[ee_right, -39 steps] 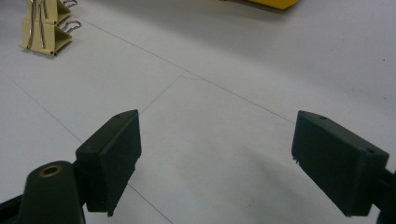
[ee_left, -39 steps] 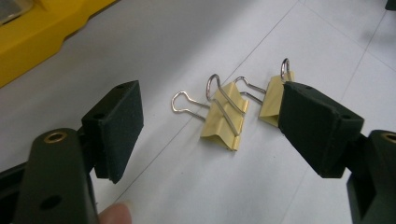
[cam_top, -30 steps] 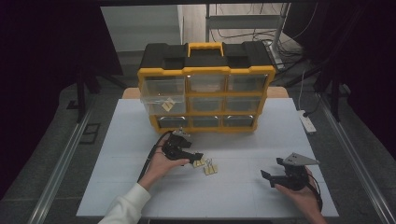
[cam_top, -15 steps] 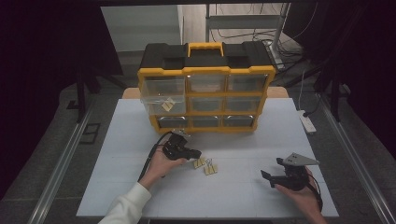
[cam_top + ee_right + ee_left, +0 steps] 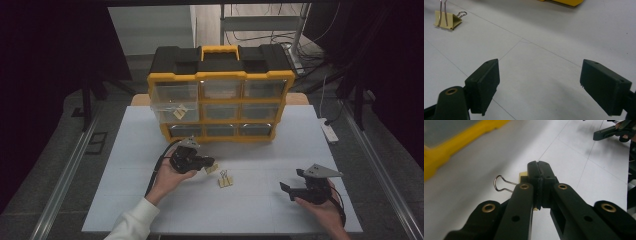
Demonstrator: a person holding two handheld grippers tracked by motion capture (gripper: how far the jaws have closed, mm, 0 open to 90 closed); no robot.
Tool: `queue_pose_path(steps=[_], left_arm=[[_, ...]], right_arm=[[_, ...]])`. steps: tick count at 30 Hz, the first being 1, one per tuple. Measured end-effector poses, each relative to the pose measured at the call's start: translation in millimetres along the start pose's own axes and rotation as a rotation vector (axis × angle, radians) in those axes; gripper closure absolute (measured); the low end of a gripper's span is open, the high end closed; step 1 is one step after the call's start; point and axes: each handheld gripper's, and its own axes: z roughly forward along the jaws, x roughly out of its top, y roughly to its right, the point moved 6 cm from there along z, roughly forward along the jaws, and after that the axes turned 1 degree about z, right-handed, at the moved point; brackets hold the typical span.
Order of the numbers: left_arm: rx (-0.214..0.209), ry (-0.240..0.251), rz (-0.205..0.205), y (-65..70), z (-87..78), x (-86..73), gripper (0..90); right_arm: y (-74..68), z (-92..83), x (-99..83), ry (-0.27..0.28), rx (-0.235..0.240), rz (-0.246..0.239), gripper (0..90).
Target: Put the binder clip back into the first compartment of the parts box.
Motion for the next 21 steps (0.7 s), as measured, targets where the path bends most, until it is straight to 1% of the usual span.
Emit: queue_pose_path(steps=[3, 4, 5, 7, 11, 18, 21], left_arm=[[0.005, 0.027, 0.008, 4.2, -7.8, 2.2, 89.7], [0.007, 0.056, 0.018, 9.2, -15.9, 4.5, 89.7], [0.007, 0.056, 0.018, 9.2, -15.9, 4.5, 89.7], [0.004, 0.084, 0.037, 16.5, -26.1, 5.4, 89.6], [-0.006, 0.125, 0.056, 25.3, -38.8, 7.3, 89.7], [0.003, 0.159, 0.068, 31.3, -48.8, 11.8, 89.7], [0.007, 0.185, 0.071, 34.5, -54.3, 15.2, 89.6]], right_arm=[[0.0, -0.4, 0.2, 0.002, -0.001, 0.001, 16.3], [-0.1, -0.5, 0.4, 0.002, -0.001, 0.002, 16.3], [-0.1, -0.5, 0.4, 0.002, -0.001, 0.002, 16.3], [-0.3, -0.7, 0.5, 0.003, -0.001, 0.001, 16.3], [-0.2, -0.6, 0.7, 0.004, -0.001, 0.001, 16.3], [-0.3, -0.6, 1.1, 0.004, -0.004, 0.0, 16.3], [-0.1, -0.9, 1.0, 0.005, -0.003, 0.003, 16.3]])
